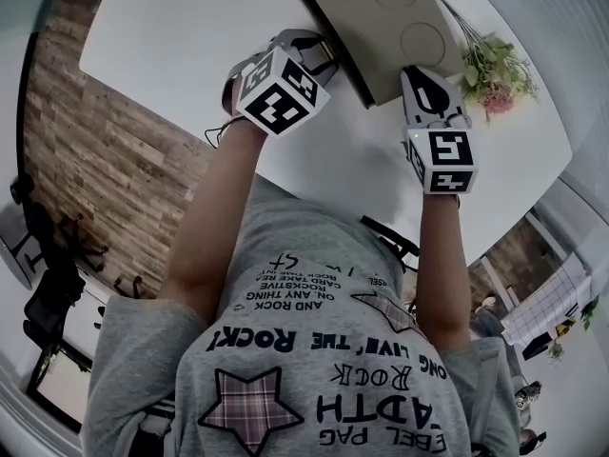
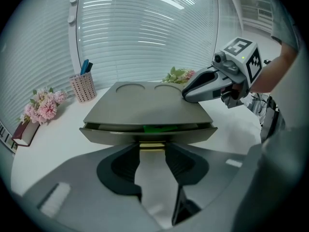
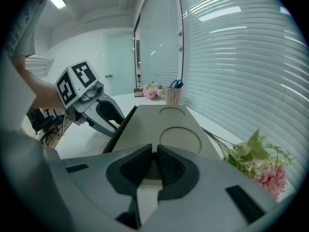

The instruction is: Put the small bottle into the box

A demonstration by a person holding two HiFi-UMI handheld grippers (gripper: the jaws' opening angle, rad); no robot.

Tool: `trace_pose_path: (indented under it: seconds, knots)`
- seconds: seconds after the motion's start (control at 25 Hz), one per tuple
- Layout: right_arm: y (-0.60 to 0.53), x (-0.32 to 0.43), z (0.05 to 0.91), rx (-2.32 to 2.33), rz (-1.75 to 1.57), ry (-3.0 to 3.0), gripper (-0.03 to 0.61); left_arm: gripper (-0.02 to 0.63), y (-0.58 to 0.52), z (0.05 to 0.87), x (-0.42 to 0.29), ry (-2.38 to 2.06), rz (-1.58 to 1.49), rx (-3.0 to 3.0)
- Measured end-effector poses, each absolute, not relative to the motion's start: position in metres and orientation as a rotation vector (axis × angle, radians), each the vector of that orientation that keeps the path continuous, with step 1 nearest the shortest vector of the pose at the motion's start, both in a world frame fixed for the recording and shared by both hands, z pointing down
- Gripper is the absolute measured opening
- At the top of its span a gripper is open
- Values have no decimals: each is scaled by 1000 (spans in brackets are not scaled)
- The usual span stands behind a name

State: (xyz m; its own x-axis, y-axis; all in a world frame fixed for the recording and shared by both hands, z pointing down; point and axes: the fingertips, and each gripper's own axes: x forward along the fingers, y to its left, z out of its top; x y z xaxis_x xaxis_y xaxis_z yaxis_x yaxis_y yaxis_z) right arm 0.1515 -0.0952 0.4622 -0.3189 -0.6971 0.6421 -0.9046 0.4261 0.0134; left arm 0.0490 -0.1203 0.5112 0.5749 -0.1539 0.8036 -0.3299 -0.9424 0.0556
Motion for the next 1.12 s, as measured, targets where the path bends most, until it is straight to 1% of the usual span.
trace_pose_path:
  seconds: [0.48, 1.12]
  knots:
    - [-95, 154, 463, 1346, 466, -2116, 41, 175, -125, 515, 65, -391, 1312, 2603]
    - [-96, 154, 466, 1343, 467, -2116, 41, 175, -129, 519, 69, -383, 1314, 2594]
